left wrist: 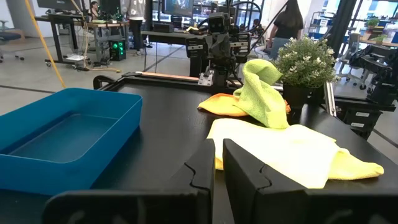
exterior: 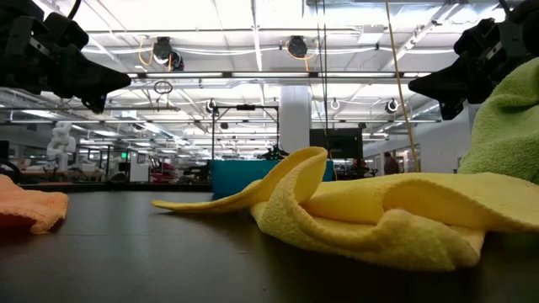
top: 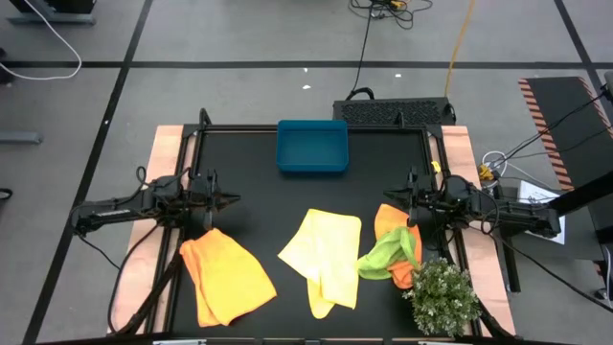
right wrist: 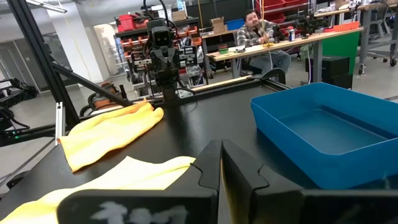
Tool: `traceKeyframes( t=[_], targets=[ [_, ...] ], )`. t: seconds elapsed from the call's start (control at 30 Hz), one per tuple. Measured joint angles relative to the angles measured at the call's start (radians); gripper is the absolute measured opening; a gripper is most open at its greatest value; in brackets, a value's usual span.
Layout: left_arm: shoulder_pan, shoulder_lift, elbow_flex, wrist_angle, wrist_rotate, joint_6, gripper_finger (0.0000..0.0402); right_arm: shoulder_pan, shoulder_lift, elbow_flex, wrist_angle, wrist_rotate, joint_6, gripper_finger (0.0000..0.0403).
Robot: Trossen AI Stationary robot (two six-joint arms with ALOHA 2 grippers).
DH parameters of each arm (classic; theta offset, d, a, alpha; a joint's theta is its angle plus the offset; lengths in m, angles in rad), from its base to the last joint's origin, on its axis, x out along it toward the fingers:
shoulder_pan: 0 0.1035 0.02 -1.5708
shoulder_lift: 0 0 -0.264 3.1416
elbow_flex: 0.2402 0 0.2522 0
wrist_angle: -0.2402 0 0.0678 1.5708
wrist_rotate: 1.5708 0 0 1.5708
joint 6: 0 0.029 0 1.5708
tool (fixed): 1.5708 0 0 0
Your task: Fold microfiber towels
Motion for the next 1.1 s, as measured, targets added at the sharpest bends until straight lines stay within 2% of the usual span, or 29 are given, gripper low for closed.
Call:
traceKeyframes(
  t=[0.83,0.9,1.1],
  targets=[
    [0.000,0.000,0.000,0.027,0.000,-0.014,0.0031,0.000,0.000,0.000,0.000,0.000,0.000,0.0006],
    [0.000,0.000,0.000,0.051,0.003,-0.096,0.0031,0.000,0.000,0.000,0.000,0.000,0.000,0.0006],
    [0.000,0.000,0.000,0.190,0.017,-0.504,0.0031,0.000,0.000,0.000,0.000,0.000,0.000,0.0006]
  ],
)
